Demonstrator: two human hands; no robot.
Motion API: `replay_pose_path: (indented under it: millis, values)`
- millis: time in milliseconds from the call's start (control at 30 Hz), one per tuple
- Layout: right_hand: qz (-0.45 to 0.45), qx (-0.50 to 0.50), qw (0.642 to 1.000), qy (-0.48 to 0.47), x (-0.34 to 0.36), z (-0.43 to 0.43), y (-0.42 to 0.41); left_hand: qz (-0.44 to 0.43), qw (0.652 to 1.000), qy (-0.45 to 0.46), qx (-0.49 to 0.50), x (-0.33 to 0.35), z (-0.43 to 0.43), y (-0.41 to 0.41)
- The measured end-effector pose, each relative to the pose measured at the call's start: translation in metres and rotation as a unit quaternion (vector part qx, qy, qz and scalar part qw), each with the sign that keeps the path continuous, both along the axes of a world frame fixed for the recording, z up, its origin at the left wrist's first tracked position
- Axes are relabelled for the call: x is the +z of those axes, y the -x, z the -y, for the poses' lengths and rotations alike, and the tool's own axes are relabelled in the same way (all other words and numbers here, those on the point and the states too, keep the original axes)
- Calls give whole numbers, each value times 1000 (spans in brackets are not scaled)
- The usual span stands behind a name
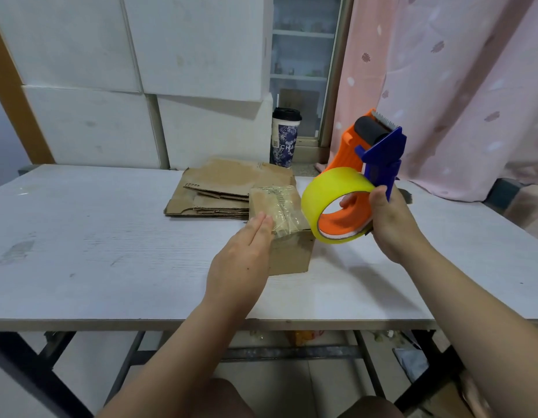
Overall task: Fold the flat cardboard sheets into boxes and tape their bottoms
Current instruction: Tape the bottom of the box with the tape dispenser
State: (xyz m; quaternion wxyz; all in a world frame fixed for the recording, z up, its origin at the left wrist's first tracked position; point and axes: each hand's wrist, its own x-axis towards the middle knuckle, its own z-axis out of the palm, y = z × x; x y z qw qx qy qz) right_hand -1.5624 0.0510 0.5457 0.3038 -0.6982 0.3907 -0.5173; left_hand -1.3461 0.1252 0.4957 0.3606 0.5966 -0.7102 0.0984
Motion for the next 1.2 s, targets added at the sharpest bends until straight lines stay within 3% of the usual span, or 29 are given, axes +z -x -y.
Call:
replay_pose_path:
  millis: [100, 300, 467, 933, 1200]
  values:
    - [39, -4, 999, -9, -2, 5, -4, -1, 1000, 9, -4, 1, 0, 1]
    - [-49, 43, 996, 54, 25, -2, 4, 64, 998, 28, 7, 4, -5, -3]
    - [-88, 109, 990, 36, 39, 2, 10, 90, 996, 18, 5, 6, -7, -6]
    - [-33, 103, 994, -32, 0, 13, 18, 67, 998, 5, -6, 0, -9, -26]
    - [-10, 128, 990, -58, -6, 7, 12, 132, 990, -10, -56, 14, -9, -51]
